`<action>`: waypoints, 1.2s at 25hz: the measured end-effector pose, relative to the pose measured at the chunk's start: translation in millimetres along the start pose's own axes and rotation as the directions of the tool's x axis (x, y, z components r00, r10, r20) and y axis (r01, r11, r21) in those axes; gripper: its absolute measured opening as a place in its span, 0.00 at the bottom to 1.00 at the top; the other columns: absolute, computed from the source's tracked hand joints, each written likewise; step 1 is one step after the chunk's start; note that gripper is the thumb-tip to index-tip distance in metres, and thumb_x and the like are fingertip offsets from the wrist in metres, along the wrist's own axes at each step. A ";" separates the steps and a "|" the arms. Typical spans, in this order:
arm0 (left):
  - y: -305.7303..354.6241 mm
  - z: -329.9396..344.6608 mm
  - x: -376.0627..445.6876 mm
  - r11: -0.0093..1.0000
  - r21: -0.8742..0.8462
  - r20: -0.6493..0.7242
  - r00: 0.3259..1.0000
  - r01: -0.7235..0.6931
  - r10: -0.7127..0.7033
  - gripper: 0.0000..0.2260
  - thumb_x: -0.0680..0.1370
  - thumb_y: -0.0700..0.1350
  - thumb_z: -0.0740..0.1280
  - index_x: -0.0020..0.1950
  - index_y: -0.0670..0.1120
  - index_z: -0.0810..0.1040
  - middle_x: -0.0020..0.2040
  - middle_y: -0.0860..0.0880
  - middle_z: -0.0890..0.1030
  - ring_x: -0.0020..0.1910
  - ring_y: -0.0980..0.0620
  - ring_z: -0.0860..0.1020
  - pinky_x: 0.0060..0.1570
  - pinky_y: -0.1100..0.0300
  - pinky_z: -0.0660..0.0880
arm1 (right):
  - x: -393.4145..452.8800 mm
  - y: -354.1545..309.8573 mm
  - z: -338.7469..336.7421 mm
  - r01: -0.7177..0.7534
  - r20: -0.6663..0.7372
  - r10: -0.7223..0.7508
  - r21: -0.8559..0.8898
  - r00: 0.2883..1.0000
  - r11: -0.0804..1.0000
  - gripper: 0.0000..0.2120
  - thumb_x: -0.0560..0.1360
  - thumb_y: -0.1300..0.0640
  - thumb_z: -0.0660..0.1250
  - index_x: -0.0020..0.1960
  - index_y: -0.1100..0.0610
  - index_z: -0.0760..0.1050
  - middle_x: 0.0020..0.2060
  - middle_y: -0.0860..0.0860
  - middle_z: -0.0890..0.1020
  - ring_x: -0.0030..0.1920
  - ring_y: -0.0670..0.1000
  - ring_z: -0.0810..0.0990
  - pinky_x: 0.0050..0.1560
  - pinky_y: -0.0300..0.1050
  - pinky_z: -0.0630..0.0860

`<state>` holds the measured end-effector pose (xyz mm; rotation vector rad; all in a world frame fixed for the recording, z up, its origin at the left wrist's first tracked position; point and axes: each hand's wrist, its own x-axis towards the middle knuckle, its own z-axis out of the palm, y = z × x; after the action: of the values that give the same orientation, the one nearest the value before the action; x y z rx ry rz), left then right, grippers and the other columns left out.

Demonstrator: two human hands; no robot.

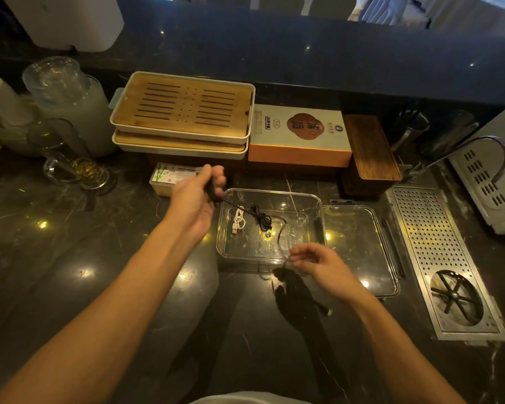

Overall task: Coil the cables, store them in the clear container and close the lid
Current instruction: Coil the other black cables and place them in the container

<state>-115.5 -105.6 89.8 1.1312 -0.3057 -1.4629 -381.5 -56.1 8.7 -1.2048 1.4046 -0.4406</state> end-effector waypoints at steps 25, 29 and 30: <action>-25.0 23.4 -37.0 0.838 0.521 0.583 0.649 0.162 -0.489 0.10 0.83 0.42 0.63 0.58 0.40 0.81 0.52 0.38 0.85 0.42 0.50 0.85 0.44 0.60 0.81 | 31.6 -85.8 -41.8 0.019 0.559 0.039 -0.099 0.829 0.995 0.25 0.73 0.43 0.76 0.46 0.67 0.78 0.32 0.53 0.68 0.30 0.48 0.62 0.33 0.41 0.63; -34.8 24.1 -31.2 0.664 0.748 0.395 0.791 0.018 -0.467 0.12 0.84 0.43 0.63 0.59 0.36 0.80 0.48 0.40 0.87 0.43 0.50 0.85 0.50 0.56 0.81 | 34.0 -107.5 -48.1 0.003 0.342 0.072 -0.215 0.937 0.977 0.21 0.82 0.43 0.64 0.36 0.55 0.77 0.27 0.48 0.71 0.29 0.46 0.68 0.39 0.44 0.69; -37.4 25.5 -30.3 0.646 0.764 0.344 0.845 0.001 -0.409 0.12 0.84 0.42 0.63 0.59 0.35 0.80 0.47 0.40 0.87 0.42 0.49 0.85 0.50 0.55 0.81 | 30.3 -112.3 -45.5 0.005 0.297 0.055 -0.198 0.953 0.980 0.21 0.84 0.44 0.62 0.39 0.56 0.78 0.27 0.48 0.71 0.28 0.46 0.68 0.37 0.44 0.69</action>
<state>-163.4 -79.8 88.4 1.4437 -1.2798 -1.9093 -370.8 -143.0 97.8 -1.3494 1.2164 -0.0927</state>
